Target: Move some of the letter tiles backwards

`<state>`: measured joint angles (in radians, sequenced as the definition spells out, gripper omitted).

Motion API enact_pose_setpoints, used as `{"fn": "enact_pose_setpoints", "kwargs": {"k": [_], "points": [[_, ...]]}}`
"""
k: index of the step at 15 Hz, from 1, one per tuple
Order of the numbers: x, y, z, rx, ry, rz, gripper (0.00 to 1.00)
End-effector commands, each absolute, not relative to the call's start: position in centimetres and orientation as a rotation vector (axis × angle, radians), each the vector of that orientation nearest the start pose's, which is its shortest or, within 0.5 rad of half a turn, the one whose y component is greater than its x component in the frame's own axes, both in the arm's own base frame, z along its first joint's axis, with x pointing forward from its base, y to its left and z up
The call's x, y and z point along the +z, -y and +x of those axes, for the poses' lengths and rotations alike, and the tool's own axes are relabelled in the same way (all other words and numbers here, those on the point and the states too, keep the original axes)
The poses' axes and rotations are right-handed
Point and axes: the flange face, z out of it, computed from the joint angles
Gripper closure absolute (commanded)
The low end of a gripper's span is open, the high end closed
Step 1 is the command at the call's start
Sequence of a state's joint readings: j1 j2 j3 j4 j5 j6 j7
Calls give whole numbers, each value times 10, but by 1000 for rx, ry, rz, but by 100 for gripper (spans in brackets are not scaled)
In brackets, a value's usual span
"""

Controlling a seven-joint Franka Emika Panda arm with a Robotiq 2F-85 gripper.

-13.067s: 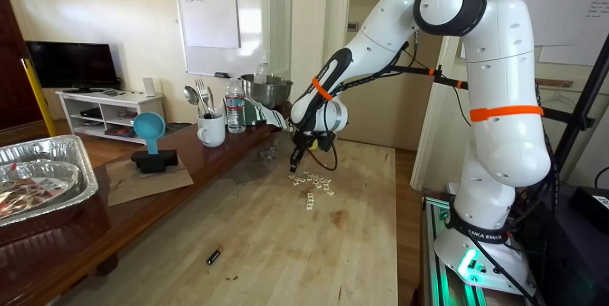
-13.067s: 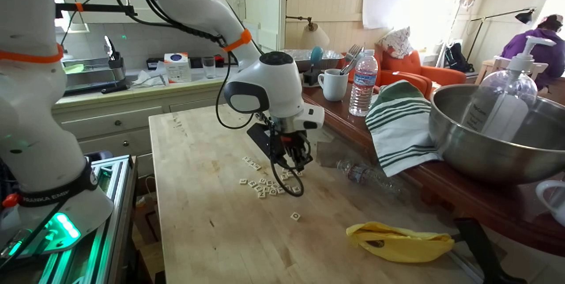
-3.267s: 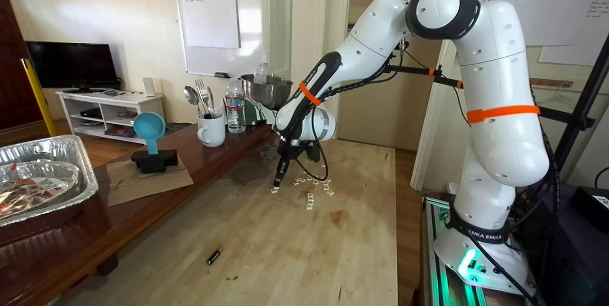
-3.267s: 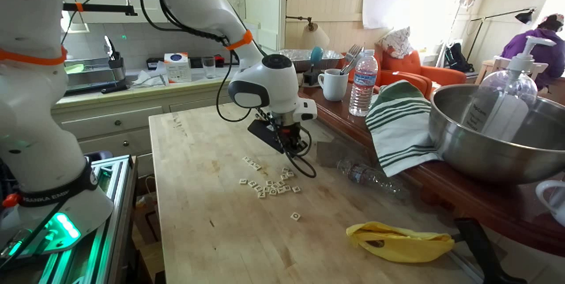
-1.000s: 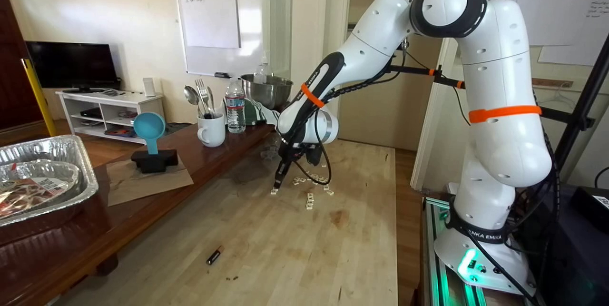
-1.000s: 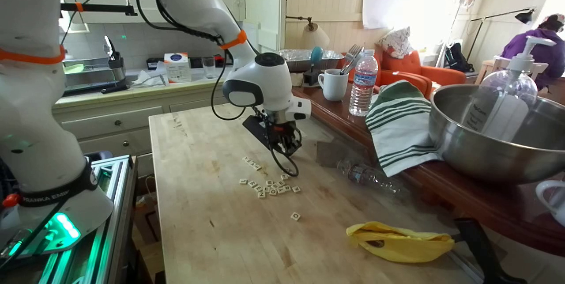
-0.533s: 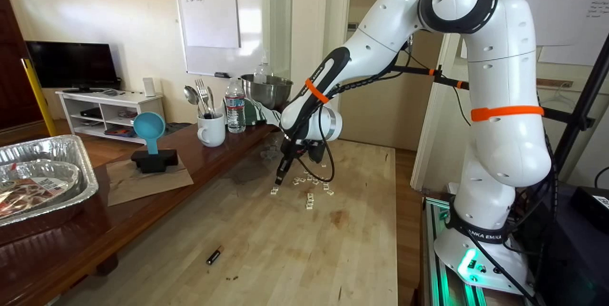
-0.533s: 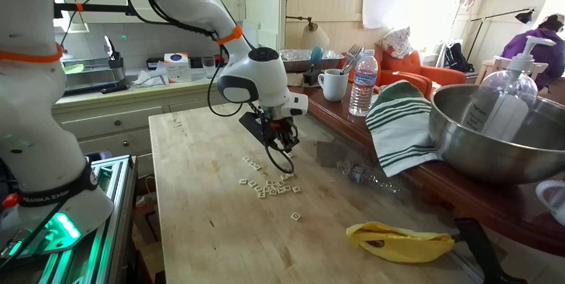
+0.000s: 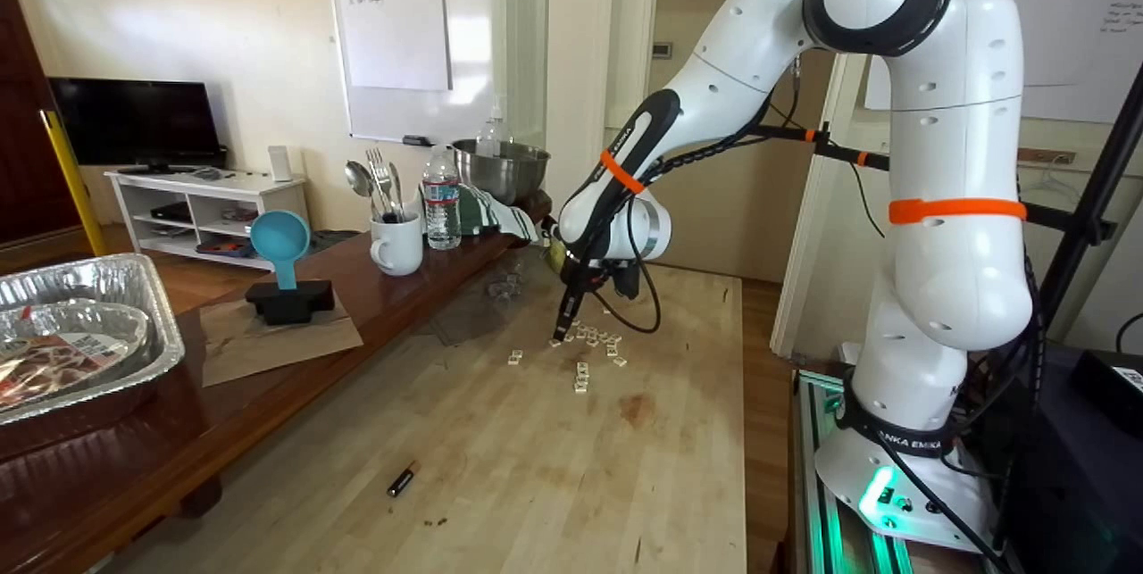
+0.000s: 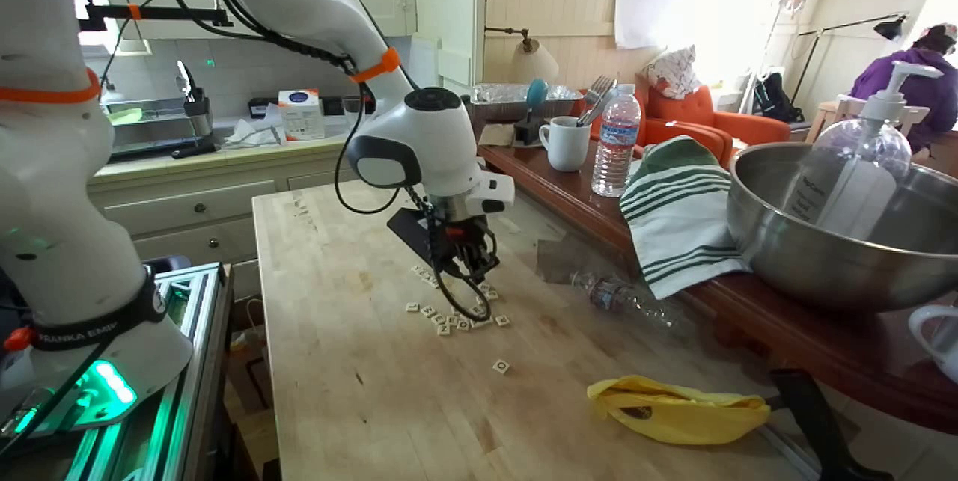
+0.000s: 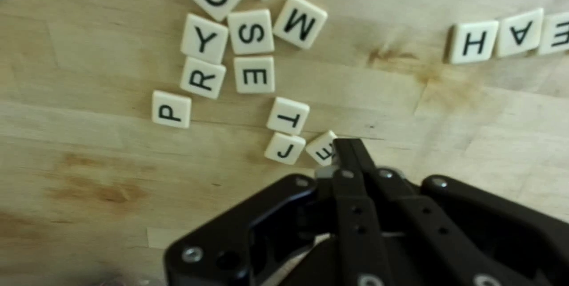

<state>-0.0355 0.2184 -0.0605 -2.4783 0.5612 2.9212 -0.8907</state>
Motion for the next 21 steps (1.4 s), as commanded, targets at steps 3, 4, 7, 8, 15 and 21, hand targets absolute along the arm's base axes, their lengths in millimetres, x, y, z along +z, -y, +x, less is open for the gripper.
{"fn": "enact_pose_setpoints", "kwargs": {"k": [3,4,7,8,15,21], "points": [[231,104,472,-448,441,-3051,100],[232,106,473,-454,443,-3042,100],[229,112,475,-460,458,-3041,100],[228,113,475,-458,465,-3043,100],[218,113,473,-431,497,-3044,100],[205,106,466,-375,526,-3036,100]]}}
